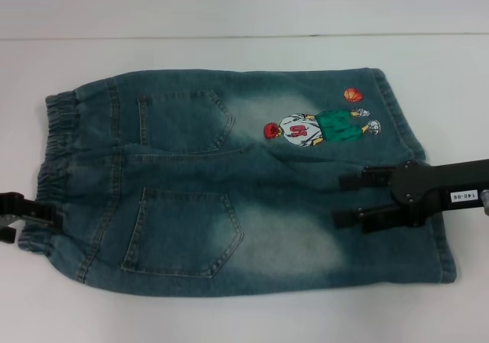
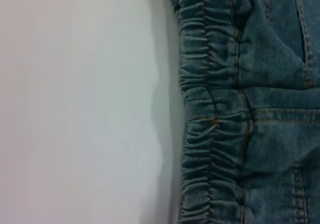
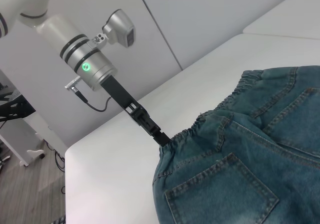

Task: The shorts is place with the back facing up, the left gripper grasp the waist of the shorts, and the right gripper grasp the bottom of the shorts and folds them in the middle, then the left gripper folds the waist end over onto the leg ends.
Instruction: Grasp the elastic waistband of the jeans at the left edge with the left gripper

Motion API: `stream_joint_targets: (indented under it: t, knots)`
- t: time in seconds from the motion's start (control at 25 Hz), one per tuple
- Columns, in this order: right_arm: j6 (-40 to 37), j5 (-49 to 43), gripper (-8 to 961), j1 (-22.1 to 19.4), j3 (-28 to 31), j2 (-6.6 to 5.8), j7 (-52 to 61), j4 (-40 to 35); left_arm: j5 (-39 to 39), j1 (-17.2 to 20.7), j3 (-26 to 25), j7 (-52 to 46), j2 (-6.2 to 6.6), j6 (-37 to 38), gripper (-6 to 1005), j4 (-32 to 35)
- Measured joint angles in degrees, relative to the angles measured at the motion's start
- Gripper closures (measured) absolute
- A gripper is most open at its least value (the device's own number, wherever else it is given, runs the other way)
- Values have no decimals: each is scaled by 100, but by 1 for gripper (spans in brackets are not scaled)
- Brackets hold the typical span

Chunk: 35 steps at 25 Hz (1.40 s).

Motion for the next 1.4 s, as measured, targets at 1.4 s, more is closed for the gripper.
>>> stream_joint_targets:
  t: [1.4]
  knots:
    - [66,0,12,33,1,-4,3,0,71,-111,169,-70,-26,-91,57,-81]
